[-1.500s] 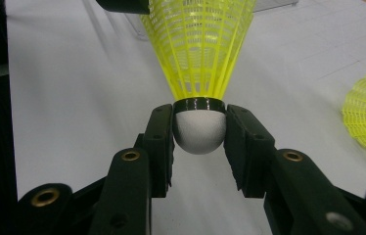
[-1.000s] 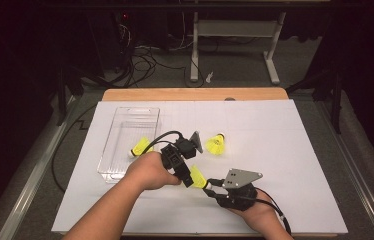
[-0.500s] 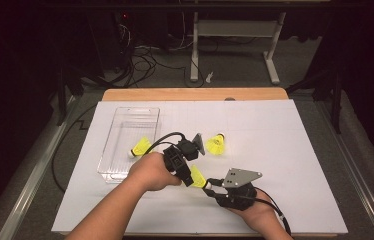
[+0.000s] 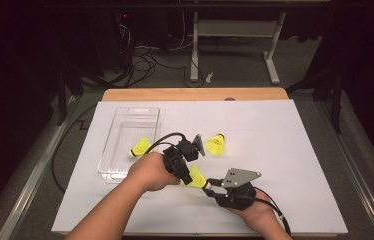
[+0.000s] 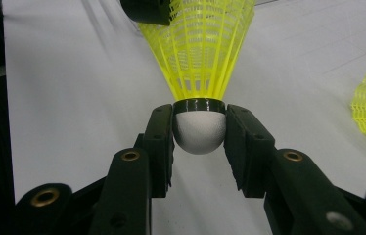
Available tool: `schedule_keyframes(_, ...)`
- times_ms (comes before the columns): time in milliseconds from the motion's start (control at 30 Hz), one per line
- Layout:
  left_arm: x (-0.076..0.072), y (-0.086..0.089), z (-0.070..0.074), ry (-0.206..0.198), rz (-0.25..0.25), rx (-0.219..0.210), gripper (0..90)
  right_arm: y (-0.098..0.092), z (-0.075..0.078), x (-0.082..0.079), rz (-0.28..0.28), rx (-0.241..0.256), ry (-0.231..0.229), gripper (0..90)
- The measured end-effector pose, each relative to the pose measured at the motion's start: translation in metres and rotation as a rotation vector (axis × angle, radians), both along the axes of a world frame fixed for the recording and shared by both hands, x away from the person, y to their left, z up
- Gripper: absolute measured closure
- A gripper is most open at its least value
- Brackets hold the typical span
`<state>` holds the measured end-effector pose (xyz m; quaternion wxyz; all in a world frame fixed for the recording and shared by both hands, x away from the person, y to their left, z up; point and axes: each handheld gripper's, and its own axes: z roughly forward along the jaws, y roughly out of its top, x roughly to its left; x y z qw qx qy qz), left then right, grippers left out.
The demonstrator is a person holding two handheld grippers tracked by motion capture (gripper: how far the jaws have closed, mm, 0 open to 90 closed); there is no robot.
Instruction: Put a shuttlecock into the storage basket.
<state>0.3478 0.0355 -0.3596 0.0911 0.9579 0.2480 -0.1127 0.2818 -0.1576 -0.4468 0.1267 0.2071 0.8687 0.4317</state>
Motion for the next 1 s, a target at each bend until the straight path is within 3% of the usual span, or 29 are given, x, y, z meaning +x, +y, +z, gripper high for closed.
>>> schedule_keyframes(567,-0.0012,-0.0026,0.0006,0.011,-0.015,-0.013,90.0,0.0001,-0.0021,0.0019,-0.009,0.003,-0.004,64.0)
schedule_keyframes(1000,0.0001,-0.0025,0.0010,0.009,-0.012,-0.022,90.0,-0.0002,-0.0032,0.0042,-0.023,0.016,0.011,47.7)
